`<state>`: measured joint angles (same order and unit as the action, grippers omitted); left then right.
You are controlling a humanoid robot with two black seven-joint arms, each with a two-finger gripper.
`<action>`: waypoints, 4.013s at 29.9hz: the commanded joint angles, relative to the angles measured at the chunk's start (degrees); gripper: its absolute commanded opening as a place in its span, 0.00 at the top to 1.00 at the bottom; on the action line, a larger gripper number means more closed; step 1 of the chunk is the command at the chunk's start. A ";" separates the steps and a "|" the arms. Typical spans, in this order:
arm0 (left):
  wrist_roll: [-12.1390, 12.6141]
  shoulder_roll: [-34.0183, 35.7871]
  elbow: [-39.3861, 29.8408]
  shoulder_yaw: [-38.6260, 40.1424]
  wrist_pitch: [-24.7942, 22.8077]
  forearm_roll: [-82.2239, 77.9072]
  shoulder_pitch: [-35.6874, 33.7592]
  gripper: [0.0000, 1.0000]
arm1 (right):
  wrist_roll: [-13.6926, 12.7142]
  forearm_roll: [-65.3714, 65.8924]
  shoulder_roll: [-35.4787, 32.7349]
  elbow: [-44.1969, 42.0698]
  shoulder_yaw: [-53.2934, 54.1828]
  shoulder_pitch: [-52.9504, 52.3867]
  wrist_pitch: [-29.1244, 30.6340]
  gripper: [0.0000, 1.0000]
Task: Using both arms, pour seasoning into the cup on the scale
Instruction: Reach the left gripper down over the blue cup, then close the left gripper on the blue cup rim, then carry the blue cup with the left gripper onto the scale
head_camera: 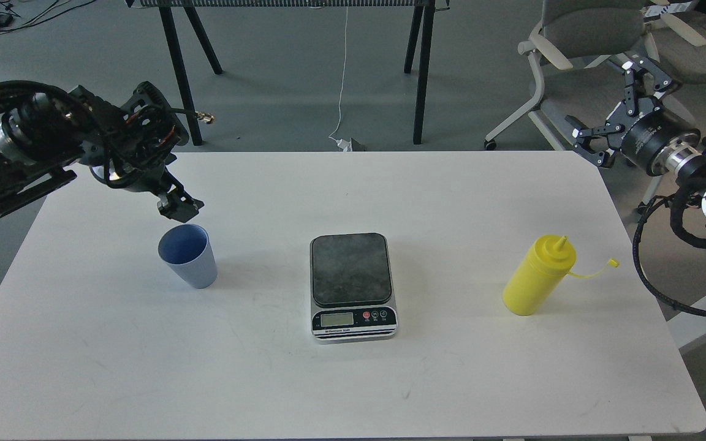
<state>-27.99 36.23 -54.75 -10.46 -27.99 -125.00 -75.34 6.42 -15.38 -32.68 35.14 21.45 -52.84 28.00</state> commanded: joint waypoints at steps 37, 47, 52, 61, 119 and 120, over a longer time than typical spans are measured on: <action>-0.01 -5.03 9.49 -0.44 -0.01 0.00 8.10 0.13 | 0.09 0.00 0.07 -0.16 0.08 1.25 0.00 0.01; -0.01 -5.03 9.49 -0.35 -0.01 6.96 8.19 0.29 | 0.09 0.00 -0.02 -0.25 0.26 2.12 0.00 0.01; -0.01 -5.20 9.49 -0.44 -0.01 9.69 8.10 0.39 | 0.09 0.00 -0.28 -0.25 0.34 2.47 0.00 0.01; -0.01 -5.73 9.49 -1.05 -0.01 9.86 8.19 0.59 | 0.09 0.00 -0.46 -0.25 0.70 3.00 0.00 0.01; -0.01 -20.06 2.80 -0.35 -0.01 23.84 -1.22 0.95 | 0.09 0.09 0.25 -0.34 1.40 4.50 0.00 0.01; -0.01 -20.84 3.59 -0.35 -0.01 23.84 -1.04 0.95 | 0.09 0.09 0.25 -0.34 1.40 4.50 0.00 0.01</action>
<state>-28.00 16.41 -52.72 -10.92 -28.00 -101.17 -76.99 6.47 -15.29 -32.56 34.80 22.84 -48.41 28.00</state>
